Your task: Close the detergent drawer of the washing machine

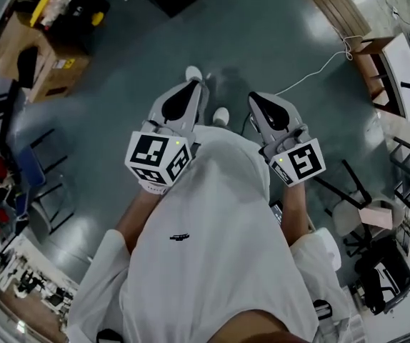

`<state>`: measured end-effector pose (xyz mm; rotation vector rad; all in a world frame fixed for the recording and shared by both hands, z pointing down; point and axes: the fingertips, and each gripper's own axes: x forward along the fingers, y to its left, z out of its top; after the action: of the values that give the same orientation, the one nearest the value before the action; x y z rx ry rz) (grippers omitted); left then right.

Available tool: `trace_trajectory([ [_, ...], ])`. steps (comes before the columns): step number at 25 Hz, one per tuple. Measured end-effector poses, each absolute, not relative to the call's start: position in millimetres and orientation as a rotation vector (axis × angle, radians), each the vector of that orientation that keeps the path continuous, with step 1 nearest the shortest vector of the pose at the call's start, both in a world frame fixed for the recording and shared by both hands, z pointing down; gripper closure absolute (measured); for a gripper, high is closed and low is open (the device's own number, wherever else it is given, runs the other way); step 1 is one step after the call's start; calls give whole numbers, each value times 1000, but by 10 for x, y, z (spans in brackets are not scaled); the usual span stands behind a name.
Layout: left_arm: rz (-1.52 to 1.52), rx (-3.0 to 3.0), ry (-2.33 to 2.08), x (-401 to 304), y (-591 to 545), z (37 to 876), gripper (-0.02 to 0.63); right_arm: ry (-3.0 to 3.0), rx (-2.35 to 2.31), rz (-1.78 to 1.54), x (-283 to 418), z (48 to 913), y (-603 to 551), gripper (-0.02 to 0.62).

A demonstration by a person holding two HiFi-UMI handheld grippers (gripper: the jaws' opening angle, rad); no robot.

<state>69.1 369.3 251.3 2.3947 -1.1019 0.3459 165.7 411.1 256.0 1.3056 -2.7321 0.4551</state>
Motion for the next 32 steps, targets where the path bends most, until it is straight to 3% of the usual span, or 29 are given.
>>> trace_trajectory([
  [11,257,2372,-1063,886,2751,2579,589,-2678,1318,530,1636,2589,3276,594],
  [32,69,2356,-1187,-249,672,2606,590,-2611,1367,353,1098,2233,1226,594],
])
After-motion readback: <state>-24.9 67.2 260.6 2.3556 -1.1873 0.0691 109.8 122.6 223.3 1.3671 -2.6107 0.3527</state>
